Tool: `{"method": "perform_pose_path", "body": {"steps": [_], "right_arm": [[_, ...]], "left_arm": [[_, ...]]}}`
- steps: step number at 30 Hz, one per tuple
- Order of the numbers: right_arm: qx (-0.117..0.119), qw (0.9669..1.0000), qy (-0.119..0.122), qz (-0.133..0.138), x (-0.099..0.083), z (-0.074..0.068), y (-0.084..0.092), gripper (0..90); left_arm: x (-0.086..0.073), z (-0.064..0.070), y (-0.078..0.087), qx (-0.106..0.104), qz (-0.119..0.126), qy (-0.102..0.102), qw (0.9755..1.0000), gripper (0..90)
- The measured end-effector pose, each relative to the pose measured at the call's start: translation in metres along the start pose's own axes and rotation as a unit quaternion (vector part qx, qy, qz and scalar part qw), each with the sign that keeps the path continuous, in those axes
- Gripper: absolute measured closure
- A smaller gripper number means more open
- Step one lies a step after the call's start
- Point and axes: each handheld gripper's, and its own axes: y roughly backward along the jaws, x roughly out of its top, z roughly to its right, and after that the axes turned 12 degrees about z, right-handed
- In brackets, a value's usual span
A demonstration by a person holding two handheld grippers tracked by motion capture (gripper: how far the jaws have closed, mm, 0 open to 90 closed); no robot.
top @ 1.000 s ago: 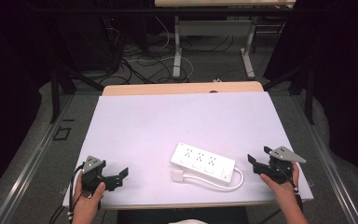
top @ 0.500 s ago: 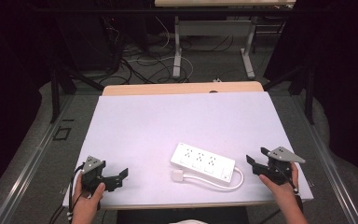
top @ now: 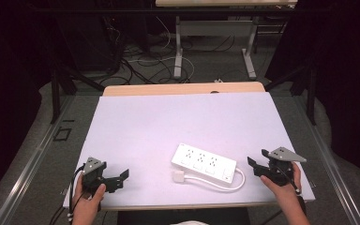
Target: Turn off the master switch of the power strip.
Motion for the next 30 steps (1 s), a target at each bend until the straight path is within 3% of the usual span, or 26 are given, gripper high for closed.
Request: {"method": "perform_pose_path", "body": {"steps": [2,14,20,30], "right_arm": [[0.004,0.9999,0.011,-0.004,0.0018,-0.0003,0.0007,36.4],[0.01,0.9993,0.015,-0.032,0.0061,-0.0037,0.0014,39.5],[0.013,0.9982,0.037,-0.045,0.0031,-0.0036,-0.001,38.4],[0.011,0.9959,0.019,-0.088,0.0015,-0.0026,-0.0026,40.8]], "left_arm": [[-0.0001,0.0,-0.0001,0.0,0.001,0.0,1.0,0.7],[-0.0002,-0.0005,0.0001,0.002,-0.003,0.0,1.0,0.7],[-0.0001,0.0001,0.0002,0.001,-0.005,0.0,1.0,0.8],[-0.0004,0.0009,-0.0008,-0.002,-0.008,-0.001,1.0,0.8]]}}
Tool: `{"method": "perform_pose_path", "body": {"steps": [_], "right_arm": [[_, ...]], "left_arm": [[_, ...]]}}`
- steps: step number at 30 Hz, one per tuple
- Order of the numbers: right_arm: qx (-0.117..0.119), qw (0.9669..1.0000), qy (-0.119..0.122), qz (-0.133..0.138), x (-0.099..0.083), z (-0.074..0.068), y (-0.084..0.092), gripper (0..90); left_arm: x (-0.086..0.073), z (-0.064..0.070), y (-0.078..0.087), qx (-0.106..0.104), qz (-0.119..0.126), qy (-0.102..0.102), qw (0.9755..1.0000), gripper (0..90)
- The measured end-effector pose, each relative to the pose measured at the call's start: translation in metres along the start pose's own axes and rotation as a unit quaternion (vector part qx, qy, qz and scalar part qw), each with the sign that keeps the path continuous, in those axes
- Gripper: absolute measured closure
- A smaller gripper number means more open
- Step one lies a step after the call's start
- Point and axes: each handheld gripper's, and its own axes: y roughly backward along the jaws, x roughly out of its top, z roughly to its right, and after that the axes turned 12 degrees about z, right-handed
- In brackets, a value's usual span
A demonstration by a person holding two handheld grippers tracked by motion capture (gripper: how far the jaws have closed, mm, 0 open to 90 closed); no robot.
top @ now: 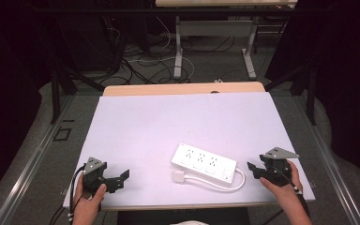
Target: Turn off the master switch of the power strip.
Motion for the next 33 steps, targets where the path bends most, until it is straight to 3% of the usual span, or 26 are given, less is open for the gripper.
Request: {"method": "perform_pose_path", "body": {"steps": [6,14,21,33], "right_arm": [[0.007,0.9997,-0.018,-0.017,-0.0005,0.0022,0.0011,45.2],[0.014,0.9994,-0.02,-0.026,-0.0006,0.0018,0.0005,54.7],[0.034,0.9986,-0.017,-0.037,-0.0017,0.0011,-0.0017,67.3],[0.046,0.9977,-0.005,-0.048,-0.0003,-0.0012,-0.0002,87.6]], "left_arm": [[-0.0005,0.0003,-0.0006,0.0,0.002,0.0,1.0,0.8],[-0.0006,0.0,-0.0011,-0.001,0.002,0.0,1.0,0.8],[-0.0007,0.0002,-0.0011,-0.001,-0.002,0.001,1.0,0.9],[-0.0006,0.0003,-0.0011,-0.001,0.0,0.001,1.0,0.9]]}}
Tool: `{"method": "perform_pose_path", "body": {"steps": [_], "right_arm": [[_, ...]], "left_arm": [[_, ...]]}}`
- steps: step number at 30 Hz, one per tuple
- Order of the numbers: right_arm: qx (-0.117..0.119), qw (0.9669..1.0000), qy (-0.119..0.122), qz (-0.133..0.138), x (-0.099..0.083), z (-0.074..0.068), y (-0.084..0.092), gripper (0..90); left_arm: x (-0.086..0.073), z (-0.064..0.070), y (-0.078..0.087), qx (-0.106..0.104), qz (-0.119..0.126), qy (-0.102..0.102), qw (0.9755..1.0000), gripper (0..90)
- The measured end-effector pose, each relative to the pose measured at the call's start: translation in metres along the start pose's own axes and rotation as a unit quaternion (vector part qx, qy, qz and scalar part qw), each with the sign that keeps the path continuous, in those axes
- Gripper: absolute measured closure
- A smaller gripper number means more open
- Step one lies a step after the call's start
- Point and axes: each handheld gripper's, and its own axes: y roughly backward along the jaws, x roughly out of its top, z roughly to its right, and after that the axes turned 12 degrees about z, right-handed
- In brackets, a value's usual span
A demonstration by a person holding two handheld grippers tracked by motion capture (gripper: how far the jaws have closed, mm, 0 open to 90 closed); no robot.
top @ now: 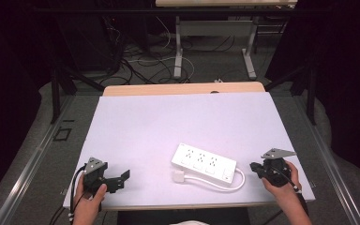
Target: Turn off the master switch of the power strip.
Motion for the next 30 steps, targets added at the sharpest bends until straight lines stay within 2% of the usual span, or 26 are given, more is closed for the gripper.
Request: {"method": "perform_pose_path", "body": {"steps": [8,10,20,30], "right_arm": [[0.011,0.9999,0.006,-0.002,0.002,-0.002,0.002,90.0],[0.008,1.0,0.0,-0.003,0.003,-0.003,0.002,90.0],[0.026,0.9995,0.018,-0.006,0.01,-0.012,0.006,90.0],[0.064,0.9975,0.025,-0.015,0.019,-0.026,0.008,90.0]], "left_arm": [[0.0,0.0,0.0,0.0,0.0,-0.001,1.0,1.0],[0.0,0.0,0.0,0.0,0.0,-0.001,1.0,1.0],[0.0,0.0,0.0,0.0,0.0,-0.001,1.0,1.0],[0.0,0.0,0.0,0.0,-0.002,-0.002,1.0,1.0]]}}
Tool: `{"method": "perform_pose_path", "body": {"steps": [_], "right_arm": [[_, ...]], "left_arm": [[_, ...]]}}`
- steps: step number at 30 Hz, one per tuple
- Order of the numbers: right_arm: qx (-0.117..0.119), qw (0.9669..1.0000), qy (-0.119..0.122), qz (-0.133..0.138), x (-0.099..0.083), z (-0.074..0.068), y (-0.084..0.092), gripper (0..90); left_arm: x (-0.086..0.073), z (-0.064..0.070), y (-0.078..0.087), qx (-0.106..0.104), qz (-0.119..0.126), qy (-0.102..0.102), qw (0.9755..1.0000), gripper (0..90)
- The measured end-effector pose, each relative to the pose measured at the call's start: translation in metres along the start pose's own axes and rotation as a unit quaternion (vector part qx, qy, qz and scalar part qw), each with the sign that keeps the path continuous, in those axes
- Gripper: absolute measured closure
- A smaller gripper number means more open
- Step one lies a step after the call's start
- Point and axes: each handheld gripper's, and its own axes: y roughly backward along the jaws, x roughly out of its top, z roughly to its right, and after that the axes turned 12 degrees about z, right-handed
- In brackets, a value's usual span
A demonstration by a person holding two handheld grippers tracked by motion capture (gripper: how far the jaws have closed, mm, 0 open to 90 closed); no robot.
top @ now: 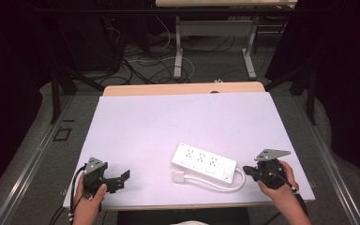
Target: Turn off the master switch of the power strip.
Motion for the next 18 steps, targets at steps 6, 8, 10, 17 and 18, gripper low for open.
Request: {"method": "perform_pose_path", "body": {"steps": [6,8,10,17,18], "right_arm": [[0.011,0.9999,0.01,-0.001,0.004,-0.008,-0.005,90.0],[0.015,0.9998,0.013,0.0,0.005,-0.011,-0.007,90.0],[0.02,0.9997,0.012,-0.003,0.006,-0.013,-0.008,90.0],[0.03,0.9994,0.014,-0.006,0.009,-0.018,-0.013,90.0],[0.032,0.9993,0.016,-0.005,0.009,-0.019,-0.014,90.0]], "left_arm": [[0.0,0.0,0.0,0.0,0.0,0.0,1.0,1.0],[0.0,0.0,0.0,0.0,0.0,0.0,1.0,1.0],[0.0,0.0,0.0,-0.001,0.0,0.0,1.0,1.0],[0.0,0.0,0.0,0.0,0.0,0.0,1.0,1.0],[0.0,0.0,0.0,0.0,0.0,0.0,1.0,1.0]]}}
